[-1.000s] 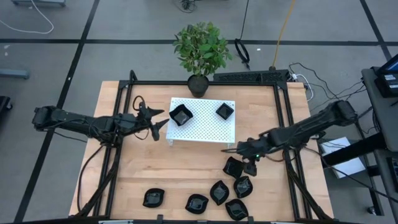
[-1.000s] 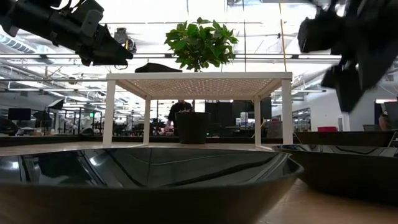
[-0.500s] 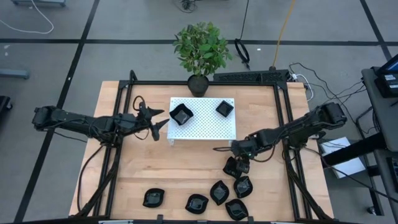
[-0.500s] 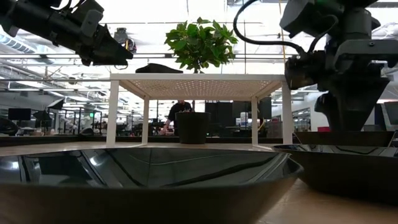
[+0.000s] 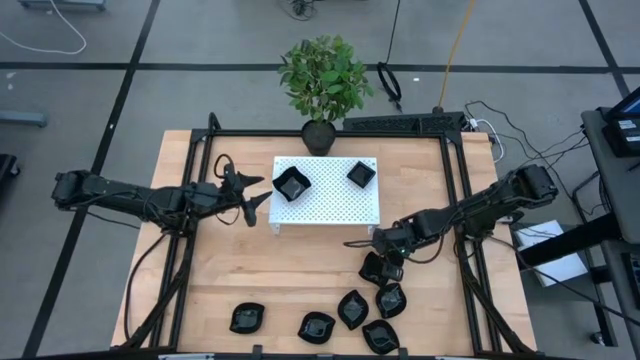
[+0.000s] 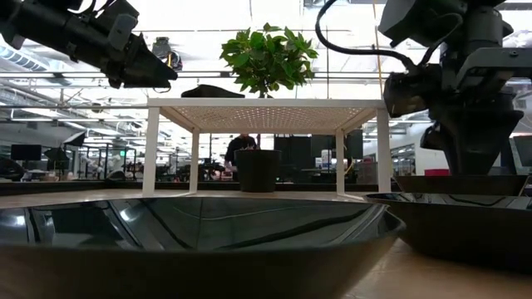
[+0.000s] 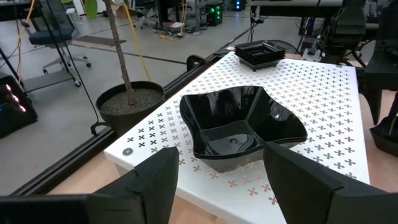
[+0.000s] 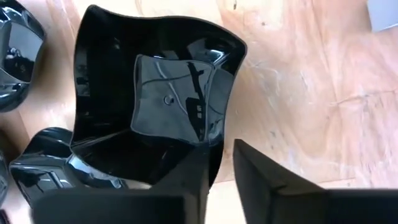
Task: Pick & Place Mini shaped plates
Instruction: Stack the black distorted square plate on top of the black distorted square plate on the shelf
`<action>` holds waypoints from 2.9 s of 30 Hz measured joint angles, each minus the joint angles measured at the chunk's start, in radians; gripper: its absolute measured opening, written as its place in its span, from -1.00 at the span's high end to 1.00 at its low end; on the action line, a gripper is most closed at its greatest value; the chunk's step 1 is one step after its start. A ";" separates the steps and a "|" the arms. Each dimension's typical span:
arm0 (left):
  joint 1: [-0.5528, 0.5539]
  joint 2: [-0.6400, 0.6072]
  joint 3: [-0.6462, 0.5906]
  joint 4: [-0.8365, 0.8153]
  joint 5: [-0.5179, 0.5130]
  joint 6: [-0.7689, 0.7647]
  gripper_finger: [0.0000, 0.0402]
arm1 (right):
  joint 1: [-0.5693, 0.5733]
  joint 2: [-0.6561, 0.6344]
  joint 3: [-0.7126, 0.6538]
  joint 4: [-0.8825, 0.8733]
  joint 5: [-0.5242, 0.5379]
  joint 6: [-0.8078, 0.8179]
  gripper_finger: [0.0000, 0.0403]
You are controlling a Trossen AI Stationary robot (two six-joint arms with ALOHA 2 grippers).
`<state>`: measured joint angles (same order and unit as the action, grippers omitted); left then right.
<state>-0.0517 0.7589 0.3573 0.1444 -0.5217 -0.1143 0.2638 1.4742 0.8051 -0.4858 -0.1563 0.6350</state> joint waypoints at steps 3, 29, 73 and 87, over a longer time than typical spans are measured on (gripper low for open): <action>0.000 0.000 0.000 0.000 0.000 -0.002 -0.19 | 0.000 0.000 0.000 0.006 0.003 -0.006 0.89; 0.000 0.000 0.000 0.019 0.041 -0.026 -0.19 | -0.003 -0.311 0.000 0.402 0.069 -0.374 1.00; 0.018 0.531 0.329 0.716 0.072 0.564 -0.19 | -0.282 0.182 0.046 1.883 0.602 -1.260 1.00; 0.005 0.522 0.329 0.726 -0.060 0.572 0.85 | -0.282 0.180 0.046 1.847 0.578 -1.250 0.97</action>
<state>-0.0470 1.2805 0.6865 0.8703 -0.5812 0.4579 -0.0181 1.6547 0.8513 1.3609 0.4218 -0.6147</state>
